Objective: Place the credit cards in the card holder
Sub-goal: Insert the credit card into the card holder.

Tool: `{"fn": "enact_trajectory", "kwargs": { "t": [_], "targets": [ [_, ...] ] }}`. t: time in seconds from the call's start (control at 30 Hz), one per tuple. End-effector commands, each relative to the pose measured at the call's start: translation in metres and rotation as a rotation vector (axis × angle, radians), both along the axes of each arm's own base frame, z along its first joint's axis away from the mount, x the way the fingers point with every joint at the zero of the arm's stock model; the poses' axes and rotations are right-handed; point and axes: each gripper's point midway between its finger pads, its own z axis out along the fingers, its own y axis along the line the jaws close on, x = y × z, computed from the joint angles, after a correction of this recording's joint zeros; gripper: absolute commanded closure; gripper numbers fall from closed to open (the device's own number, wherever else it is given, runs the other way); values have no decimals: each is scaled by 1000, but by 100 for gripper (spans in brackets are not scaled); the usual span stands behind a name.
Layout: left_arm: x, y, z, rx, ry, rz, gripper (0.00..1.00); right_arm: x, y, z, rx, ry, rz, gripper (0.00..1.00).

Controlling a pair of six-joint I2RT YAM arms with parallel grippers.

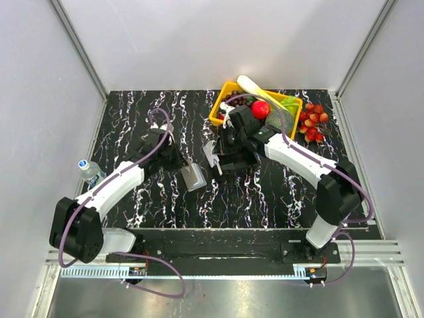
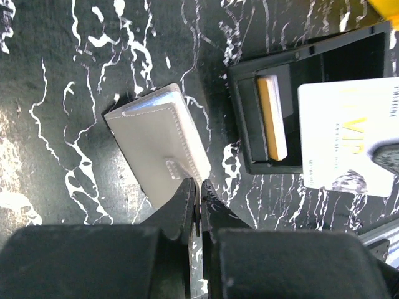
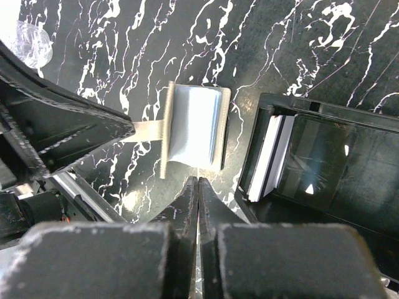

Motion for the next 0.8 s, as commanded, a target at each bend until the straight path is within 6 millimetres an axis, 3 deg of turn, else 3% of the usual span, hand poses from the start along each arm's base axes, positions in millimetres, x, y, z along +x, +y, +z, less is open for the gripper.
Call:
{"fn": "enact_trajectory", "kwargs": {
  "t": [0.0, 0.13, 0.4, 0.6, 0.77],
  "targets": [
    [-7, 4, -23, 16, 54, 4, 100, 1, 16, 13, 75, -1, 28, 100],
    [-14, 14, -40, 48, 80, 40, 100, -3, 20, 6, 86, 23, 37, 100],
    [-28, 36, -52, 114, 103, 118, 100, -6, 28, -31, 71, 148, 8, 100],
    [-39, 82, -66, 235, 175, 320, 100, -8, 31, -37, 73, 171, 20, 100],
    [-44, 84, -78, 254, 221, 332, 100, -12, 37, -46, 87, 218, 44, 100]
  ]
}}
